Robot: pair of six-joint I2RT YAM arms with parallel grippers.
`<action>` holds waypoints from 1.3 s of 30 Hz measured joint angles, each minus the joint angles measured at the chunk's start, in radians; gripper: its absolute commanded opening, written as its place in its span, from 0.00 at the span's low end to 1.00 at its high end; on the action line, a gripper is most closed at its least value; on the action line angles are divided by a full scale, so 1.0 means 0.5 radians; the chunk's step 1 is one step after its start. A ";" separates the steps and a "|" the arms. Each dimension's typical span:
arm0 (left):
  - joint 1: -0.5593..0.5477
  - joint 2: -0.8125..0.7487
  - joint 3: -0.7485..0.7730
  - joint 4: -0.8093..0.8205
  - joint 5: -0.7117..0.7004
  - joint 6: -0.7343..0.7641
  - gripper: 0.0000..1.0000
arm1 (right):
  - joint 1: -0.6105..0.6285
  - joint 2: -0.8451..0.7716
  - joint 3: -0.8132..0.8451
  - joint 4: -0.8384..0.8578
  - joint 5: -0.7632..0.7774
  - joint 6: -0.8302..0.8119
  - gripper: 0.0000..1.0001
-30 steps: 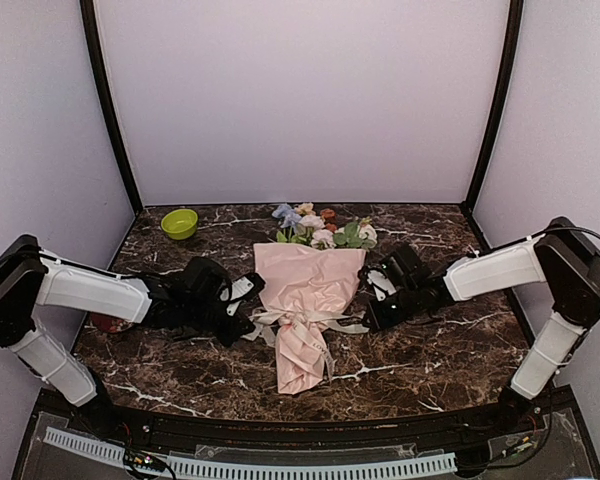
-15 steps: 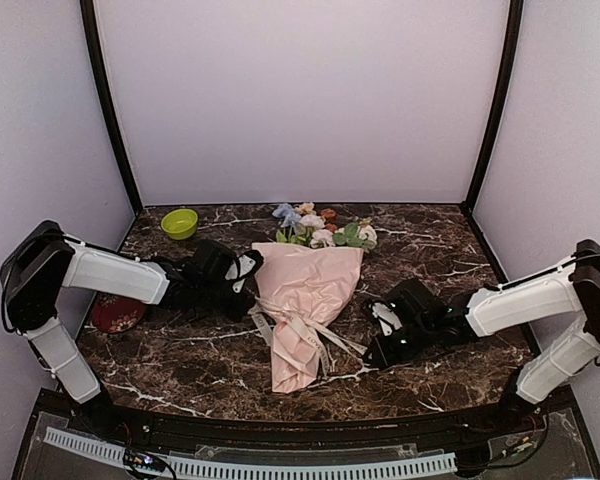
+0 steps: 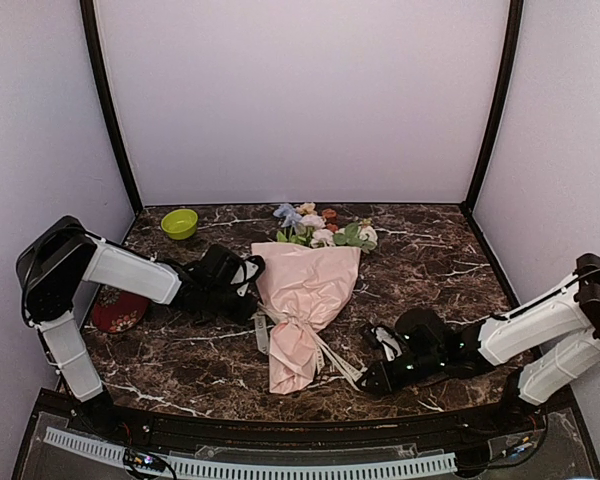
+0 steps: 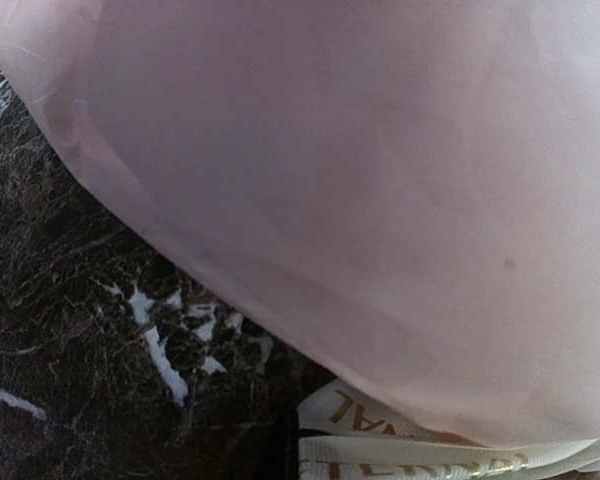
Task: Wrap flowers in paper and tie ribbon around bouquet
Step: Adjust the tied bouquet to the folded bouquet.
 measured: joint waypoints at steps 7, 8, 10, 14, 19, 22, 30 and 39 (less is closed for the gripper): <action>0.009 0.012 0.000 0.034 0.021 0.000 0.00 | 0.047 0.037 -0.072 0.178 -0.096 0.103 0.00; 0.011 0.014 0.000 0.037 0.027 0.001 0.00 | 0.047 0.030 -0.099 0.212 -0.109 0.125 0.00; 0.017 0.014 -0.002 0.042 0.039 0.002 0.00 | 0.047 0.003 -0.173 0.301 -0.134 0.175 0.00; 0.031 0.014 -0.011 0.060 0.075 0.002 0.00 | 0.047 0.002 -0.208 0.363 -0.157 0.216 0.00; 0.047 0.013 -0.024 0.081 0.117 0.005 0.00 | 0.045 0.009 -0.101 0.200 -0.173 0.172 0.00; 0.058 -0.019 -0.088 0.138 0.166 -0.002 0.00 | -0.008 -0.042 0.012 -0.088 -0.124 0.075 0.00; -0.025 -0.259 -0.451 0.329 0.269 -0.105 0.00 | -0.546 -0.131 0.468 -0.678 0.188 -0.322 0.11; -0.220 -0.254 -0.503 0.433 0.404 -0.153 0.01 | -0.666 -0.014 0.713 -0.894 0.295 -0.611 0.67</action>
